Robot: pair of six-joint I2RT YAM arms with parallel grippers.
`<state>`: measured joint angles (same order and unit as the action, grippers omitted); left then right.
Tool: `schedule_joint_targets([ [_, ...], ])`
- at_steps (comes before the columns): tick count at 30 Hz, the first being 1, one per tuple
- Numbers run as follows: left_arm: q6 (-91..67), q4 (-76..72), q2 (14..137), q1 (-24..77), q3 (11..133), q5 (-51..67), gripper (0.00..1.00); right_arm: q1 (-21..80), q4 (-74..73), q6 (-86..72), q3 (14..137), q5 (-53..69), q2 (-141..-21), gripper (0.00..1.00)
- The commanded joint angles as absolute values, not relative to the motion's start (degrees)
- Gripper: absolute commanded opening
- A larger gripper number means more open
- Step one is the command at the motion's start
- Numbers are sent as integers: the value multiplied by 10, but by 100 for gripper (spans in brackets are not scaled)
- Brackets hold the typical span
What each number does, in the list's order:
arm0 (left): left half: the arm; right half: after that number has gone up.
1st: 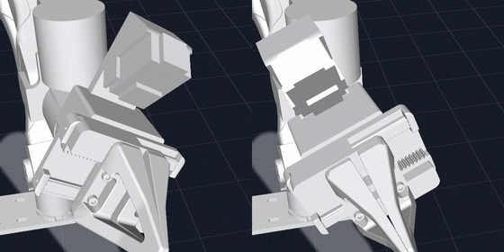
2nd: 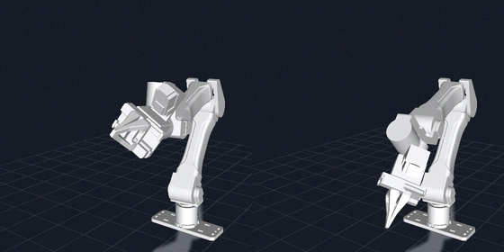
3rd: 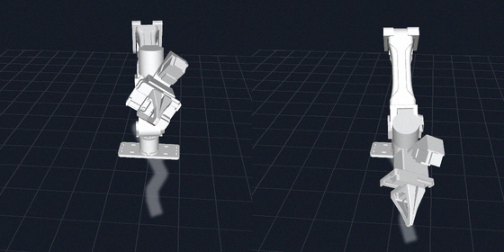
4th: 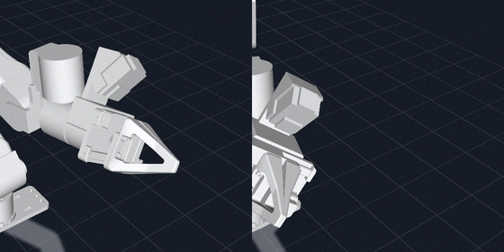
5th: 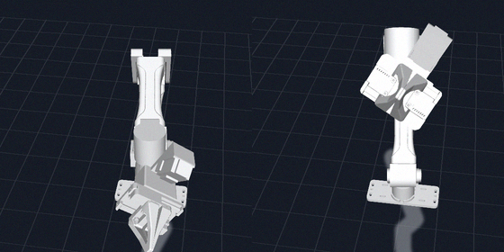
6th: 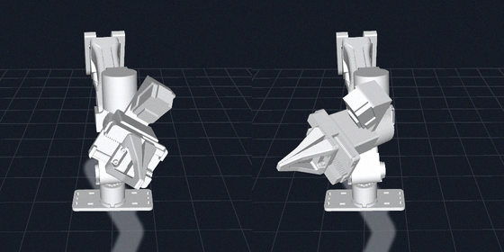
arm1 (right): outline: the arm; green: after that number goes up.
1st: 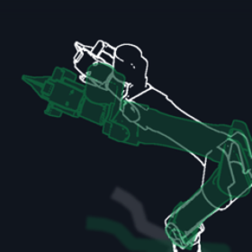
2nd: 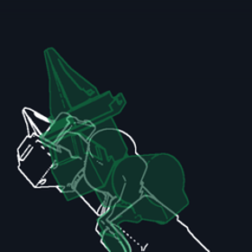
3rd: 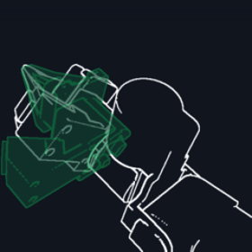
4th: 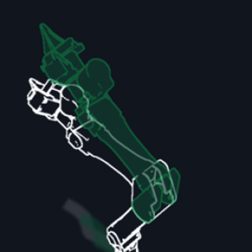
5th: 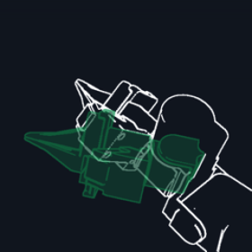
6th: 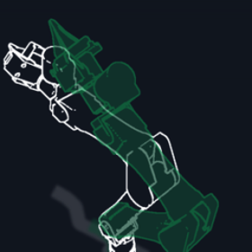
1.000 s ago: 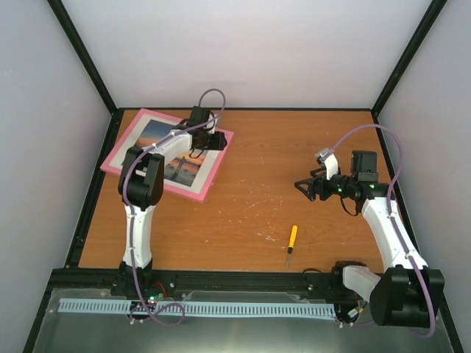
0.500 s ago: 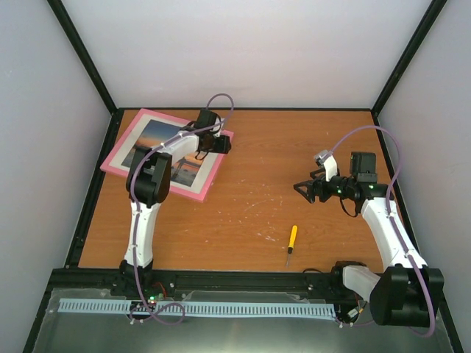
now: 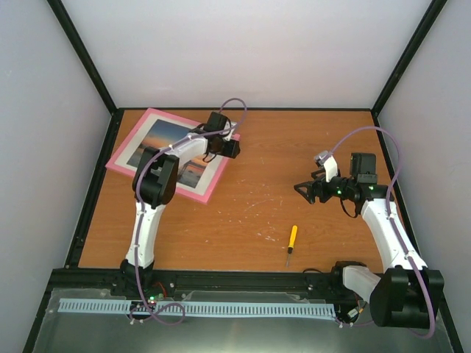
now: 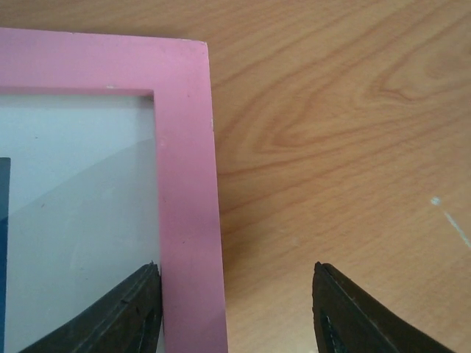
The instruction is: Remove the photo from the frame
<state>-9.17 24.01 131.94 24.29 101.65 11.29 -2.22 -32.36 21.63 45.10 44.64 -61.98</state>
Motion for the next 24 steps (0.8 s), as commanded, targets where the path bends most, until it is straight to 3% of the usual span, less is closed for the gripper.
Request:
schedule_joint_targets([
  [1, -61, 242, 1316, 288, 1023, 172, 56, -20, -314, 221, 446, 439, -612, 93],
  [8, -49, 231, 1282, 364, 986, 189, 53, -20, -312, 223, 446, 437, -613, 93],
  [15, -79, 194, 1190, 427, 868, 210, 52, -20, -312, 223, 446, 432, -616, 93],
  [20, -97, 175, 1069, 441, 740, 206, 48, -20, -310, 224, 445, 431, -617, 93],
  [24, -97, 179, 947, 441, 686, 142, 55, -20, -309, 225, 445, 434, -623, 93],
])
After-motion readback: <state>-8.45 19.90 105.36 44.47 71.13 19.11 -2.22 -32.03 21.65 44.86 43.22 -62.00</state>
